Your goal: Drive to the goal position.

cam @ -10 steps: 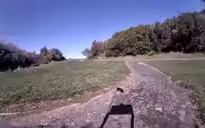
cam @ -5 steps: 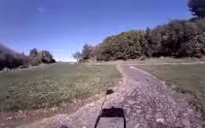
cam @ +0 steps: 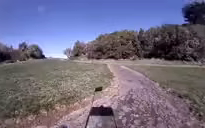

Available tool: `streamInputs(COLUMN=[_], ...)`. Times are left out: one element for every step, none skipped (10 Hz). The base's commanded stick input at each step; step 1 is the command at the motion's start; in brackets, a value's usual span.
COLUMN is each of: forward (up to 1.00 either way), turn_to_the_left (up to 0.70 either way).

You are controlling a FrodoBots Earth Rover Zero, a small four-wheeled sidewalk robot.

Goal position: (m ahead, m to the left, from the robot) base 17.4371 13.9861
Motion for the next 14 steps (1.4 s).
streamInputs(forward=[0.35,0.04,-0.01,-0.05,-0.69,-0.68,-0.68,-0.68,-0.68,-0.68,-0.68,-0.68,-0.68,-0.68], turn_to_the_left=[-0.11,0.00,0.01,0.02,0.34,0.34,0.34,0.34,0.34,0.34,0.34,0.34,0.34,0.34])
